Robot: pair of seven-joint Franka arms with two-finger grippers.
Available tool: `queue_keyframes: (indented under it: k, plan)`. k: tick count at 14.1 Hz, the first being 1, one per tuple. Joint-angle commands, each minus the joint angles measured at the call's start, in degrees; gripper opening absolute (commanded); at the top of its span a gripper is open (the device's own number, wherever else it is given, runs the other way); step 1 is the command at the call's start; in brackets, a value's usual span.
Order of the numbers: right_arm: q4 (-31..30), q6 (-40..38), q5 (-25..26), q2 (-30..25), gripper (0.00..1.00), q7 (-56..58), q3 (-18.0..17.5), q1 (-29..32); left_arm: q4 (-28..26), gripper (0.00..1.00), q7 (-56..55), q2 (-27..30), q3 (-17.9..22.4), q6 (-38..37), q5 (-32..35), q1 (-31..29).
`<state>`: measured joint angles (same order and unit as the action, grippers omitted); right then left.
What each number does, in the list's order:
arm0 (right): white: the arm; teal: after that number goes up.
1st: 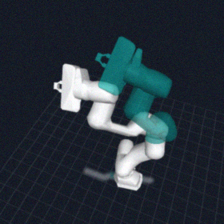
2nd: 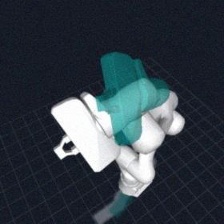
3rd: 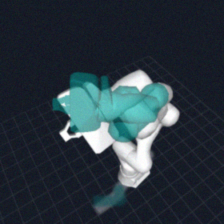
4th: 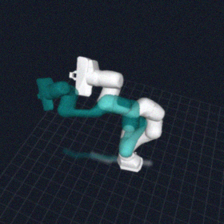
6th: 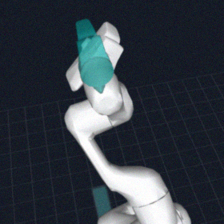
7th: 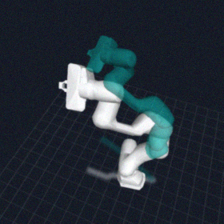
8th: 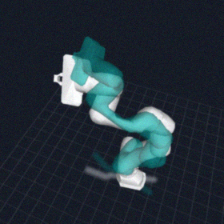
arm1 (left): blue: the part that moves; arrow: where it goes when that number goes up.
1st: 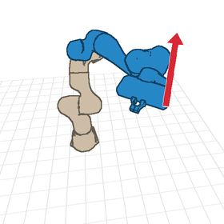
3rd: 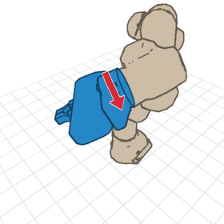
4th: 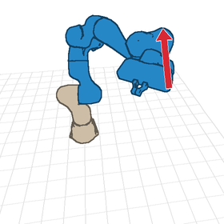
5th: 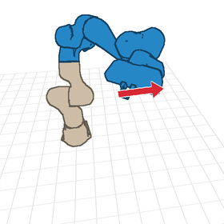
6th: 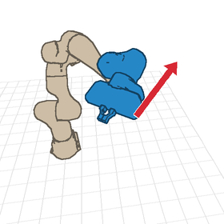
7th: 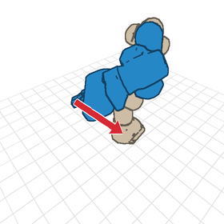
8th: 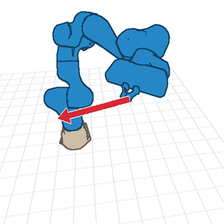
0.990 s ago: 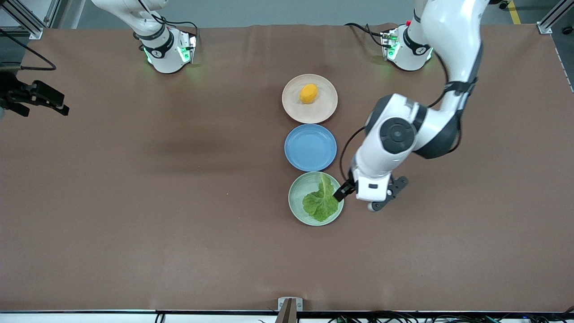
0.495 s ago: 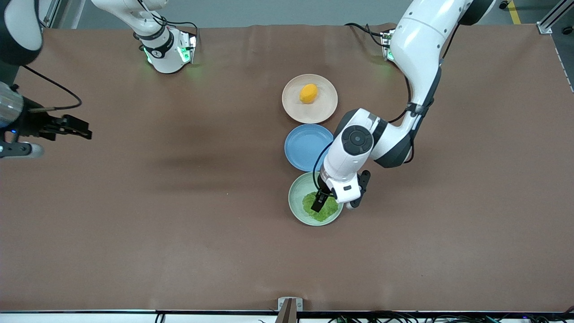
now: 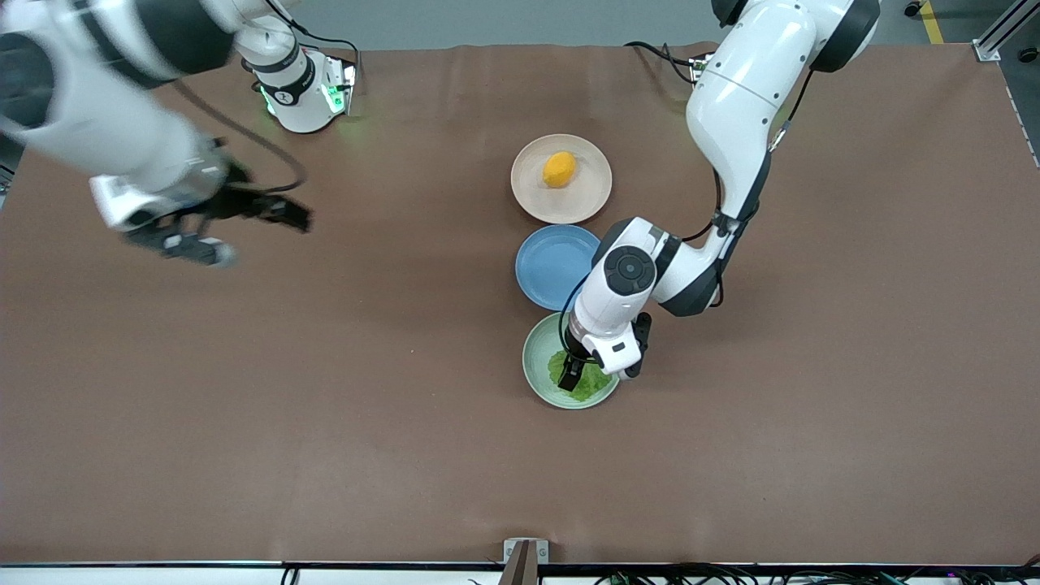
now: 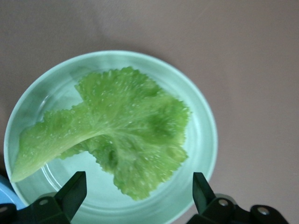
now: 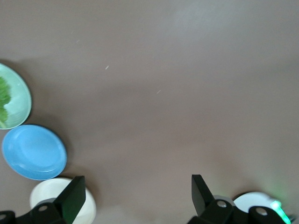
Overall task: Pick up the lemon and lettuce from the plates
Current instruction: 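Grasp the lettuce with the left gripper while the right gripper reaches the lemon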
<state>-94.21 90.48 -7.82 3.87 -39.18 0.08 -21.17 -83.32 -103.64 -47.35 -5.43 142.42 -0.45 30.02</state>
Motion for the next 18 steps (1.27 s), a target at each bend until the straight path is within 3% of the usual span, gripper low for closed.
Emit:
queue_keyframes:
  k: [1,5,7,11,13,18]
  plan:
    - [-5.8,5.6,-0.4,-2.2,1.00,-12.4,0.6,-10.4,1.5,1.00,-1.0,-2.4,0.7,0.4,-0.2,1.2]
    - [-14.1,19.7,0.7,-1.4,1.00,-28.5,0.7,-24.6,1.4,0.89,-1.0,-2.6,0.7,0.4,-0.1,1.4]
    - [-16.1,25.6,1.8,2.0,1.00,-33.7,0.7,-29.7,1.4,0.79,-1.0,-2.5,0.7,0.4,-0.3,1.4]
    - [-15.9,35.0,5.2,11.2,1.00,-46.3,0.7,-38.0,1.2,0.48,-1.0,-2.3,0.6,0.4,-0.4,1.3]
    - [-15.7,39.1,7.8,14.8,1.00,-53.0,0.7,-40.6,1.1,0.38,-1.0,-2.1,0.6,0.2,-0.3,1.1]
    - [-13.8,43.6,8.4,22.0,1.00,-62.6,0.8,-45.7,1.0,0.12,-0.9,-1.4,0.5,-0.3,-0.4,1.0]
